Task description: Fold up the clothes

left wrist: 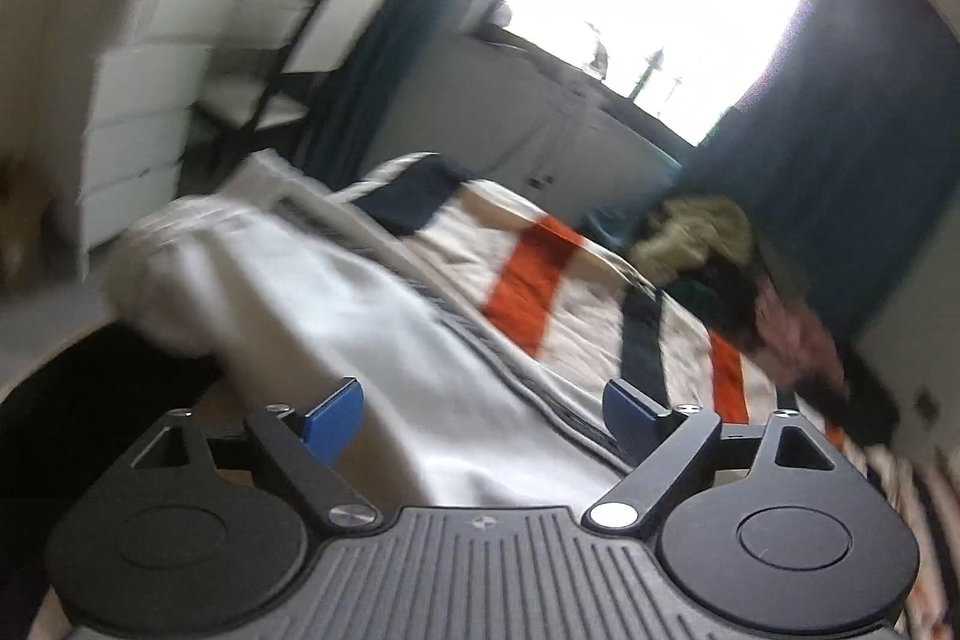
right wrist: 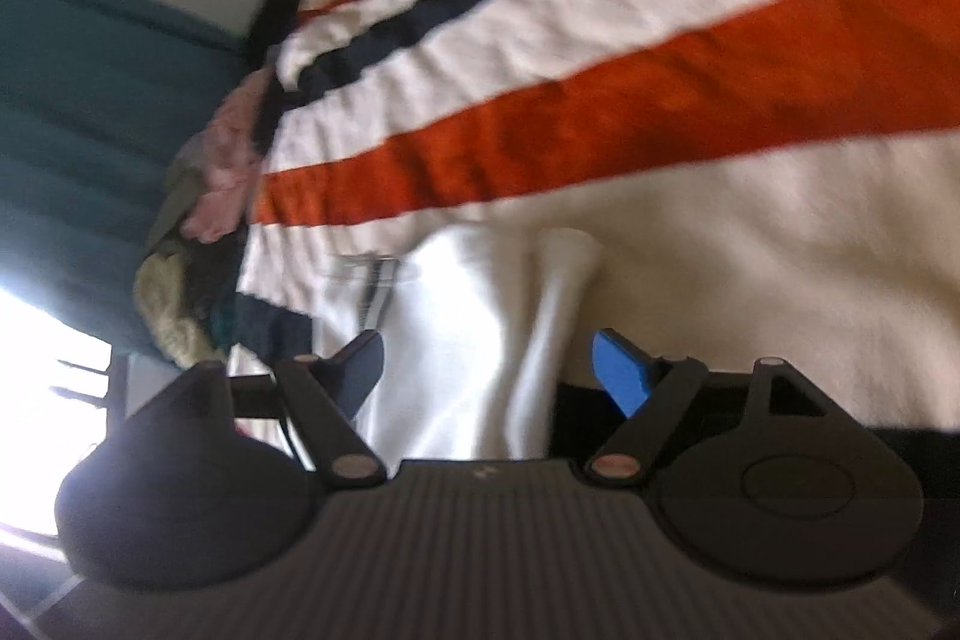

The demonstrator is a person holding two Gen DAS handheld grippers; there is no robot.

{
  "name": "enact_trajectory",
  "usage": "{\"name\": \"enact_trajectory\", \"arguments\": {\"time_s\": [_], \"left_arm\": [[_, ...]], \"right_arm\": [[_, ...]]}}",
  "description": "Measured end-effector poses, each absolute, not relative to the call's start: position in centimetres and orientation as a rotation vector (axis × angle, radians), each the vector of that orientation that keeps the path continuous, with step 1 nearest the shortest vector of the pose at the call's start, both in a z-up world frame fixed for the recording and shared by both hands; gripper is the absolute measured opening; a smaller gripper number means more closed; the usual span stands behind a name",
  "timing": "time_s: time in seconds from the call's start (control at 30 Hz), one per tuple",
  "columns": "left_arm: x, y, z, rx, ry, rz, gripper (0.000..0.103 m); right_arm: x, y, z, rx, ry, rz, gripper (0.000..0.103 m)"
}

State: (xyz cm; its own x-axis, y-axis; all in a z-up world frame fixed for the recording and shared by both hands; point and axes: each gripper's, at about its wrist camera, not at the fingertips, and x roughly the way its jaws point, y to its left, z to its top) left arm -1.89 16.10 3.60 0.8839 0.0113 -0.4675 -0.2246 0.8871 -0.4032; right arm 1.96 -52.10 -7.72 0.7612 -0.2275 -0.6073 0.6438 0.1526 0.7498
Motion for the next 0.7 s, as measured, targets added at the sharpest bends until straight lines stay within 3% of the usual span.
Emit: {"name": "enact_trajectory", "arguments": {"time_s": [0.13,0.2,0.43,0.7], "left_arm": [[0.6,11.5,3.9,-0.382,0.513,0.037,0.094],[2.3,9.2,3.3,-0.328,0.533,-0.001,0.103],[8.4,4.2,-1.6,-0.099,0.583,-0.022,0.102],[9.8,6.0,-5.8,-0.139,0.734,0.038,0.102]], "right_arm": [[2.6,-52.0,-7.6,1.294,0.390,-0.521,0.080],[3.1,-51.8,-7.5,1.287,0.394,-0.484,0.080],[3.9,-51.8,-7.3,1.225,0.398,-0.403,0.079],[3.6,-54.5,-10.2,1.380,0.400,-0.359,0.078]]}}
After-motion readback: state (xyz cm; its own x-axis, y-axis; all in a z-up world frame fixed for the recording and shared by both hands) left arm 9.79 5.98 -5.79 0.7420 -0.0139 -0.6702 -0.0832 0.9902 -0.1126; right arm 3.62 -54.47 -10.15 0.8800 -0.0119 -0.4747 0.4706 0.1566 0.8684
